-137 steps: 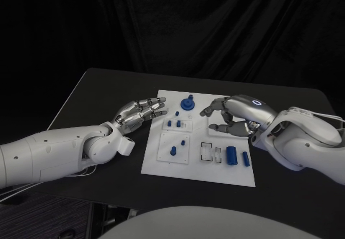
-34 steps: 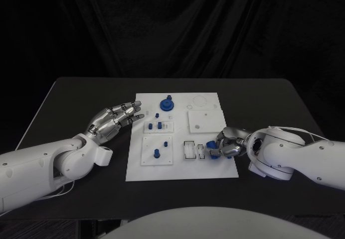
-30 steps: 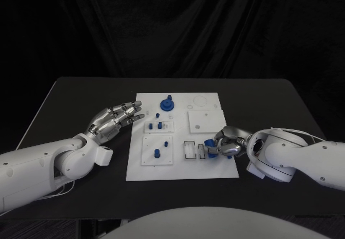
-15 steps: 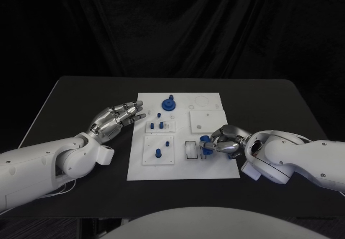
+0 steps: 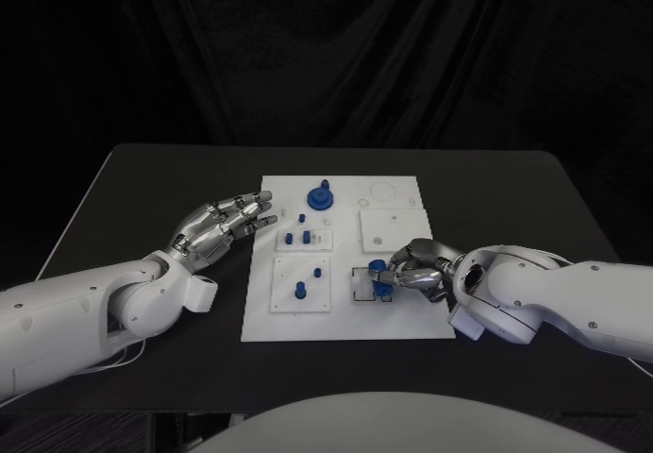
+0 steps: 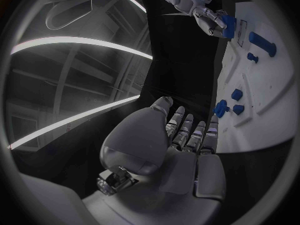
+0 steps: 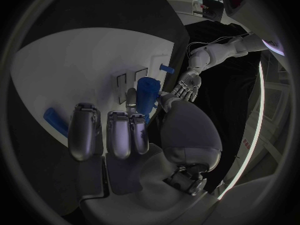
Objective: Assemble the parts on the task board
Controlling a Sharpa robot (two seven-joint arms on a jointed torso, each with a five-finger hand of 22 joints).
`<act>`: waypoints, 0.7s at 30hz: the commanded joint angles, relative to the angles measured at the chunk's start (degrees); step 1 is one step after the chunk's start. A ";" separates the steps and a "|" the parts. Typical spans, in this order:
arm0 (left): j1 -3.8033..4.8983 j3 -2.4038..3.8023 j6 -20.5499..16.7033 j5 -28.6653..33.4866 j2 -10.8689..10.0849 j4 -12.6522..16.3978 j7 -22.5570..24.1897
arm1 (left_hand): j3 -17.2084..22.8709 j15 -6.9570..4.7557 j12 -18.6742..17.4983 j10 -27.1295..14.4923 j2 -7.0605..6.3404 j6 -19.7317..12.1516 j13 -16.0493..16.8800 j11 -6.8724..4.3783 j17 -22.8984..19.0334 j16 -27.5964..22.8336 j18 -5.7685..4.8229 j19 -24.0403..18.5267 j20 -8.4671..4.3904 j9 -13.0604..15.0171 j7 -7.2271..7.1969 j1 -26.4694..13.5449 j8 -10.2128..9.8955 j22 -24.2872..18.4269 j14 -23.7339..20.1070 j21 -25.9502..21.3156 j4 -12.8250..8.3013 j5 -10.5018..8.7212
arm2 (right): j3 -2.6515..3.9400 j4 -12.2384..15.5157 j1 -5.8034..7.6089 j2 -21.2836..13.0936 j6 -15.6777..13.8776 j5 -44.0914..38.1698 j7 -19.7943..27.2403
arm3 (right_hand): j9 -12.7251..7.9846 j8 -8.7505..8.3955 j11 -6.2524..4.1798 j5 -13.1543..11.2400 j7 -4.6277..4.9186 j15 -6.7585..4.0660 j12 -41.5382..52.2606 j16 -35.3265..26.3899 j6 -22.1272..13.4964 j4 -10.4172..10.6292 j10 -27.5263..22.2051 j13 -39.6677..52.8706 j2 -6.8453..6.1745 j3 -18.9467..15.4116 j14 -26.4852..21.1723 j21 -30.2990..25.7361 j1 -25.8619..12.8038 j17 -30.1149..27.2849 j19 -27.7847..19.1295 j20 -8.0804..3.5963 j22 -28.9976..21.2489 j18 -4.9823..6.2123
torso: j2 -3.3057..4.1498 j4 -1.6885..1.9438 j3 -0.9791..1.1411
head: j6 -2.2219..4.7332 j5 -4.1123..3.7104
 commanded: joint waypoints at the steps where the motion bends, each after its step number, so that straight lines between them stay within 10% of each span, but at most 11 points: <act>1: -0.08 0.05 0.60 0.24 0.14 0.02 4.59 | 0.44 0.20 0.22 -0.07 0.25 0.15 0.05 0.38 0.08 0.25 -0.23 0.09 0.18 0.04 0.64 -0.33 0.36 -0.06 0.15 0.03 -0.02 0.17 | 0.02 -0.37 -0.02 0.35 1.90 0.35 -1.25 | -0.10 -0.33 0.47 -2.98 0.15 0.52 0.15 0.11 0.13 0.24 5.85 15.06 0.12 -0.83 4.52 -0.10 -1.31 6.83 2.17 0.38 11.65 -0.96 | -0.01 -0.13 0.40 | 0.01 0.24; 21: -0.15 0.05 0.79 0.24 0.30 -0.17 4.42 | 0.55 0.26 0.18 -0.10 0.27 0.10 0.04 0.39 0.09 0.31 -0.26 0.10 0.19 0.03 0.67 -0.37 0.35 -0.08 0.19 0.03 0.06 0.17 | 0.02 -1.67 -0.03 1.50 2.97 0.33 -0.69 | -0.64 -1.09 0.70 -13.17 0.34 0.72 0.15 0.02 -0.05 2.89 5.85 15.06 2.47 -6.25 4.46 -0.32 -5.49 6.54 2.06 0.64 11.56 -0.88 | 0.01 -0.17 0.39 | 0.01 0.44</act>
